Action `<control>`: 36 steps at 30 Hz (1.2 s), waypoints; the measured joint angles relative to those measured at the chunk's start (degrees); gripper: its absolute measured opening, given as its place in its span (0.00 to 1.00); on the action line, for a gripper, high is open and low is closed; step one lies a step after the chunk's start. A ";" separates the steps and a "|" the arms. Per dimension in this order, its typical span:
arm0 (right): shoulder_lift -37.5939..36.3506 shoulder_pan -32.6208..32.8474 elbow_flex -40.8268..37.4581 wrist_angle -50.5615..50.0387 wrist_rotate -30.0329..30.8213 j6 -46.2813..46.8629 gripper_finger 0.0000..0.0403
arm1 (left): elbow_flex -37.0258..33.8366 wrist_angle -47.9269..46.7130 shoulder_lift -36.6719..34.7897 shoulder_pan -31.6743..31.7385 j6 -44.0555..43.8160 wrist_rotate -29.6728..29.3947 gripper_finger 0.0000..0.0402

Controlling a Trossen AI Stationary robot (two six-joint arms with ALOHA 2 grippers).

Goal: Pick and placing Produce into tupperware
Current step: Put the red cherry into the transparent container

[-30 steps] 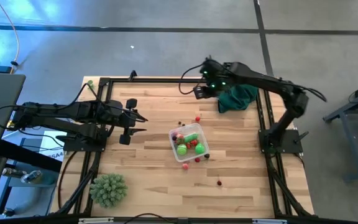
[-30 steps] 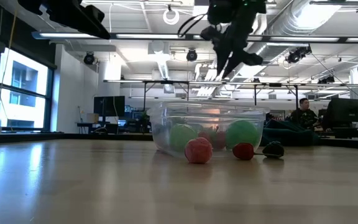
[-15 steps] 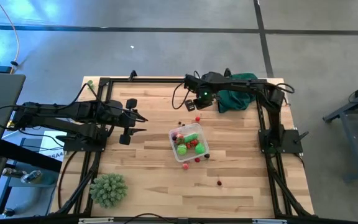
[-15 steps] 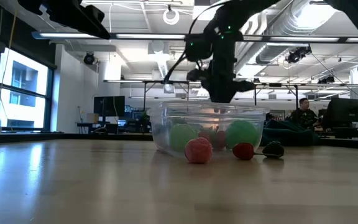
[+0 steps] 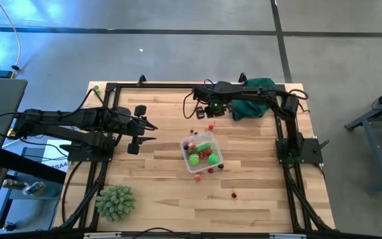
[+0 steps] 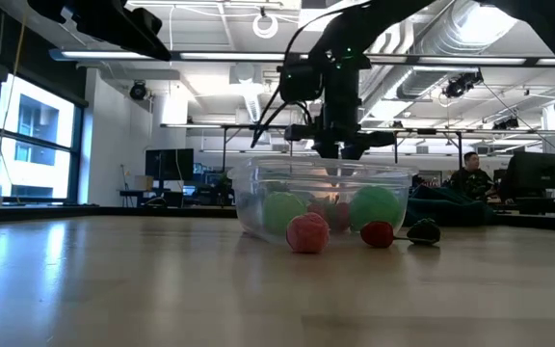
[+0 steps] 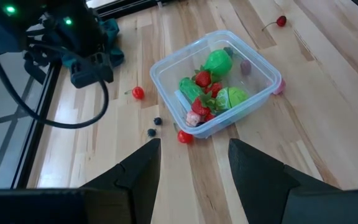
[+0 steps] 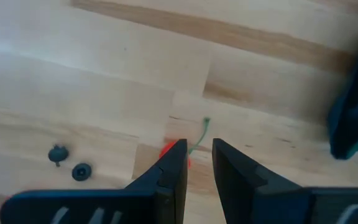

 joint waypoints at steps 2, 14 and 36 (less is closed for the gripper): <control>0.00 0.88 0.00 -0.10 1.03 2.05 0.17 | 0.01 0.00 0.00 0.00 0.00 0.00 0.45; 0.00 3.57 -0.07 -0.23 2.17 6.82 0.17 | 0.02 0.00 0.00 0.01 -0.01 0.00 0.45; 3.98 3.77 -0.09 1.91 -2.63 9.15 0.27 | 0.02 0.00 0.00 -0.01 -0.02 0.00 0.45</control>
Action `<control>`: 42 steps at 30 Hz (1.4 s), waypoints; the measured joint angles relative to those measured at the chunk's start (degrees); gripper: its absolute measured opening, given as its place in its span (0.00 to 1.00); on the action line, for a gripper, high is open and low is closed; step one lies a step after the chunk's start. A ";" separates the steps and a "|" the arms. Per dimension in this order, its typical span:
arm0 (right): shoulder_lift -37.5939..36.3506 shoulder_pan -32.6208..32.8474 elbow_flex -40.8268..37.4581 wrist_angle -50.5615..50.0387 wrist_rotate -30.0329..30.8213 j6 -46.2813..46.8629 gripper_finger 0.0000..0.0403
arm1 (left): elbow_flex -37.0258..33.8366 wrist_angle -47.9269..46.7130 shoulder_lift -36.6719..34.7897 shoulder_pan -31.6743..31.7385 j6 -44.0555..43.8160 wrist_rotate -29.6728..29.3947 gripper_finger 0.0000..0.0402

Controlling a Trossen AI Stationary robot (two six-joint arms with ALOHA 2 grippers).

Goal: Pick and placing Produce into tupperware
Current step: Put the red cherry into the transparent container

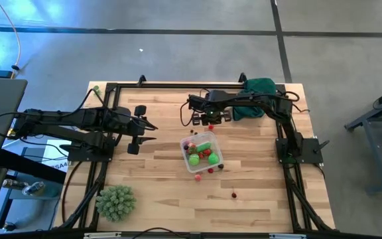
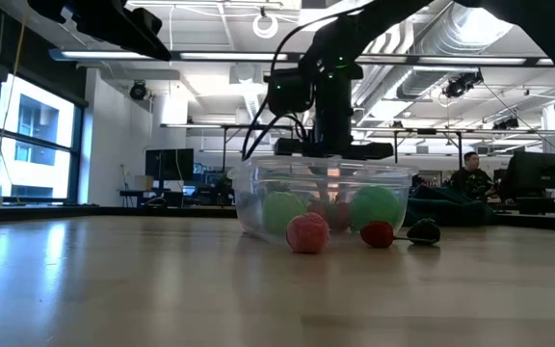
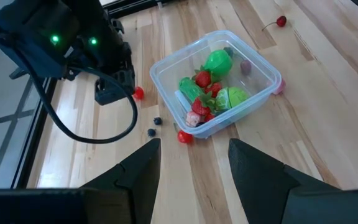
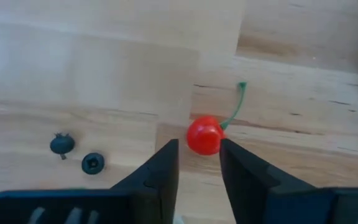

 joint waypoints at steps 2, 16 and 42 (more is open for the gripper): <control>0.00 -0.02 0.00 -0.40 0.44 0.04 0.31 | -0.01 0.00 0.00 0.02 0.02 0.00 0.45; 0.00 -0.61 -6.39 6.97 -2.20 3.25 0.43 | 0.00 0.00 0.00 0.00 0.01 0.01 0.45; 0.00 -1.66 -7.45 9.85 -1.01 4.73 0.43 | -0.01 0.00 0.00 0.01 0.01 0.02 0.45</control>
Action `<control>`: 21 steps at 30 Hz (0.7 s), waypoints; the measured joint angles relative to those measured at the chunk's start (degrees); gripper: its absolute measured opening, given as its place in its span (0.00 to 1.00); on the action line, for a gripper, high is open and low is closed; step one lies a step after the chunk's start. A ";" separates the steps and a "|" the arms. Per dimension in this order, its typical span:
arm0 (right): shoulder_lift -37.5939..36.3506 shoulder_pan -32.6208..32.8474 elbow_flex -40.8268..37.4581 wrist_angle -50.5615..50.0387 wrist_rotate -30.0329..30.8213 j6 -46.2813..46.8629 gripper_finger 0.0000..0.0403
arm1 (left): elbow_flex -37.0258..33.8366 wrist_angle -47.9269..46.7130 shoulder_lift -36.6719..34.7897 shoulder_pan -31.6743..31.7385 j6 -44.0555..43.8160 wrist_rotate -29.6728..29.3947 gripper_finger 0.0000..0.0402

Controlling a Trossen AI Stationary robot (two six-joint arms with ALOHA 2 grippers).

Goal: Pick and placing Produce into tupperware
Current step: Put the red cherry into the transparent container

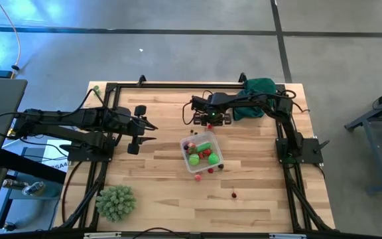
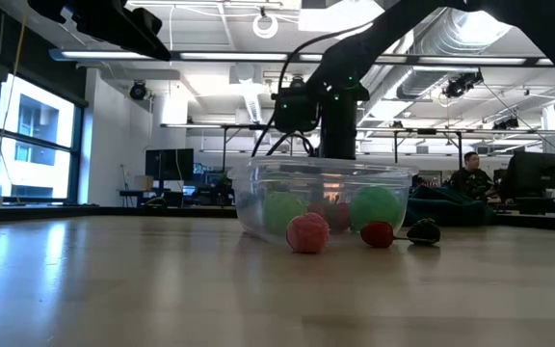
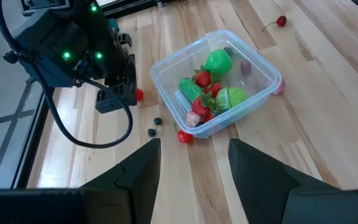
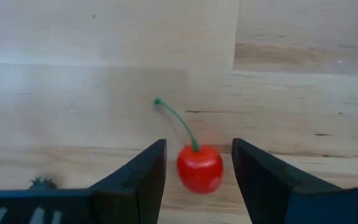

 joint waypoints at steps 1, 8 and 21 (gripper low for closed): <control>0.12 0.00 0.00 -0.02 0.00 -0.33 0.43 | 0.01 0.00 0.00 0.00 0.00 -0.02 0.45; 1.30 -0.28 0.15 0.44 -1.17 -2.89 0.43 | -0.01 0.00 0.00 -0.01 0.00 -0.01 0.45; 1.33 -0.31 0.09 0.54 -0.58 -6.26 0.43 | 0.02 0.00 0.00 0.01 -0.01 -0.01 0.45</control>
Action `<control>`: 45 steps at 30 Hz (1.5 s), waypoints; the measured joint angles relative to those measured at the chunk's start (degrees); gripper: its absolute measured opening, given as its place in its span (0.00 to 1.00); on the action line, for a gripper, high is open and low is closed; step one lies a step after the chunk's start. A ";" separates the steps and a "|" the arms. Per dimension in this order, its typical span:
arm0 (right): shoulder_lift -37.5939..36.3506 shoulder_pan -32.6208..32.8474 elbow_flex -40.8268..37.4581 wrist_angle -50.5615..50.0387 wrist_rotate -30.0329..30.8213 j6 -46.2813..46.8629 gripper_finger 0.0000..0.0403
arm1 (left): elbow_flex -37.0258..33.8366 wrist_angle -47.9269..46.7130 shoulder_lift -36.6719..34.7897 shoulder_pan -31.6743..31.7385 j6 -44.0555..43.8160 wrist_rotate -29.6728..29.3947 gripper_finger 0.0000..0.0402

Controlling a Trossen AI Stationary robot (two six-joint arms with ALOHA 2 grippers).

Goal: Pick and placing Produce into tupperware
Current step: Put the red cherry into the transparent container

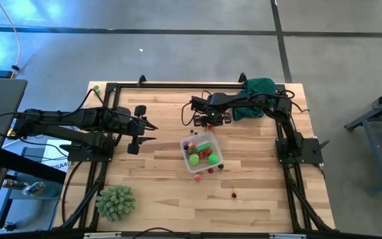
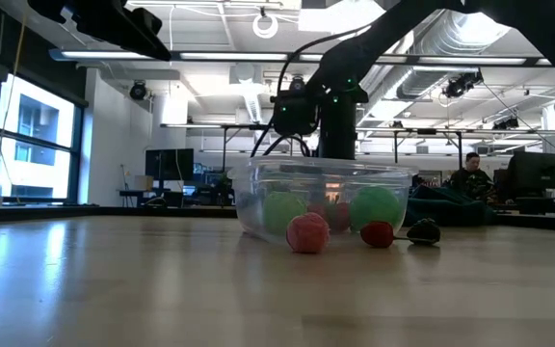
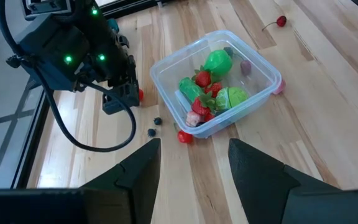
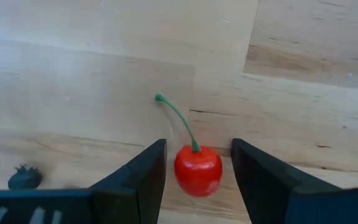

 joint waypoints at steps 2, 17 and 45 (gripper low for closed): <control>0.02 0.00 0.00 -0.01 -0.10 -0.79 0.43 | 0.00 0.00 0.00 -0.02 0.00 0.01 0.45; 0.11 -0.02 -0.09 -0.32 -0.44 -3.00 0.35 | -0.01 0.00 0.00 -0.02 0.01 -0.01 0.45; 0.62 -0.09 7.85 -5.33 2.74 -8.00 0.26 | 0.00 0.00 0.00 -0.01 0.01 0.01 0.45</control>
